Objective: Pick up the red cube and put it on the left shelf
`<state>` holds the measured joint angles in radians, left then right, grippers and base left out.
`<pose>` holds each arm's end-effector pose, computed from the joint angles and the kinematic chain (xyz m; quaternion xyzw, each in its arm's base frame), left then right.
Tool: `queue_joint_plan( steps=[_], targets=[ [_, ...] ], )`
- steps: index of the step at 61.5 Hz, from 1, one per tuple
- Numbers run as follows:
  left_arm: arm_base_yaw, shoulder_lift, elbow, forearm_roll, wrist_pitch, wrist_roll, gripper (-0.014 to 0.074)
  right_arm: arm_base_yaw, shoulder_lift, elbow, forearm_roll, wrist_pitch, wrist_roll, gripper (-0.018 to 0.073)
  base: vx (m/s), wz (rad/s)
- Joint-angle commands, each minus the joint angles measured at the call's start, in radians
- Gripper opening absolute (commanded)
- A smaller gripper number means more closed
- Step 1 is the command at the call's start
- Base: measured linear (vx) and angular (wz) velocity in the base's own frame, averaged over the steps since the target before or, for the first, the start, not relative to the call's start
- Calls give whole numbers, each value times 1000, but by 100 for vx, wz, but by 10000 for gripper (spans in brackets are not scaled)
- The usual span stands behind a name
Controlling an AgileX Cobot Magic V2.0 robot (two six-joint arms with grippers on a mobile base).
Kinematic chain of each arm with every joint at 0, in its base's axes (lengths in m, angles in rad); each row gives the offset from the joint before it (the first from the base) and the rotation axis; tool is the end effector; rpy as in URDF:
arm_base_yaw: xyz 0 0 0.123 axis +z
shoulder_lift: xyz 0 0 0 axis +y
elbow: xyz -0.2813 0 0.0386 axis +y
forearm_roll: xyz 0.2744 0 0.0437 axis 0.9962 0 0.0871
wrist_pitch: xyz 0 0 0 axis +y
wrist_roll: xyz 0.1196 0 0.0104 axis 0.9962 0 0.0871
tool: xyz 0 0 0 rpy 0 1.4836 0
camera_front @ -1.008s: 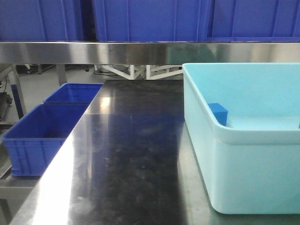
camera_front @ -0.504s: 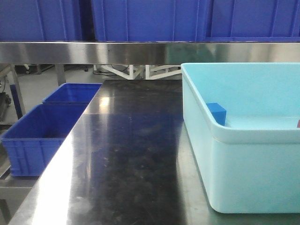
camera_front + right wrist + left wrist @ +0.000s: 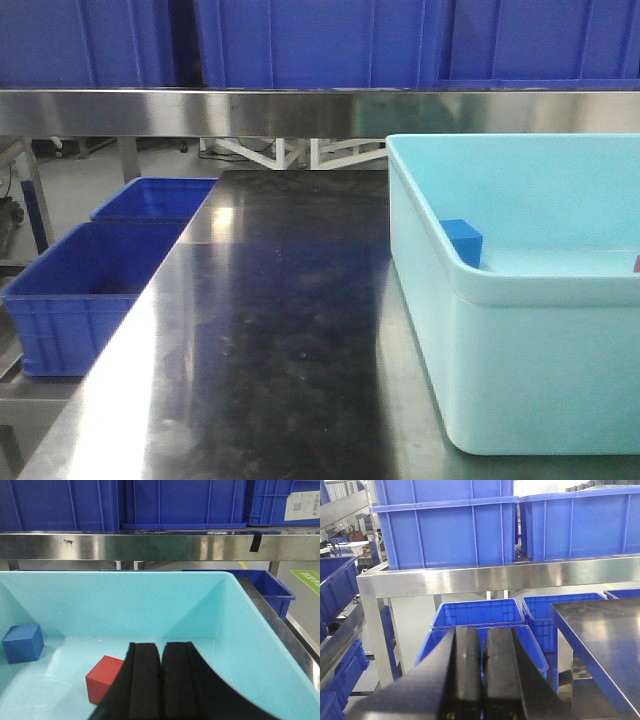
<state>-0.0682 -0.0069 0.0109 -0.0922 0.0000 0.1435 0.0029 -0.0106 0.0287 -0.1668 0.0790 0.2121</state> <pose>0.1124 -0.0077 0.2122 0.0404 0.6759 -0.0062 0.7359 0.1135 -0.0013 0.1962 0.0198 0.7099 0.0125 0.7039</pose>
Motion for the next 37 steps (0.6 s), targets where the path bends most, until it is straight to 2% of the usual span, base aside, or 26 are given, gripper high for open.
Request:
queue_joint_plan(
  steps=[1, 16, 37],
  targets=[
    [-4, 7, 22, -6, -83, 1, 106, -2, -17, -25, -3, -91, -4, 53, 0, 0],
    [-4, 7, 22, -6, -83, 1, 106, -3, -17, -25, -3, -116, -4, 53, 0, 0],
    [-4, 7, 22, -6, -83, 1, 106, -3, 24, -29, -3, -243, -3, 53, 0, 0]
  ],
)
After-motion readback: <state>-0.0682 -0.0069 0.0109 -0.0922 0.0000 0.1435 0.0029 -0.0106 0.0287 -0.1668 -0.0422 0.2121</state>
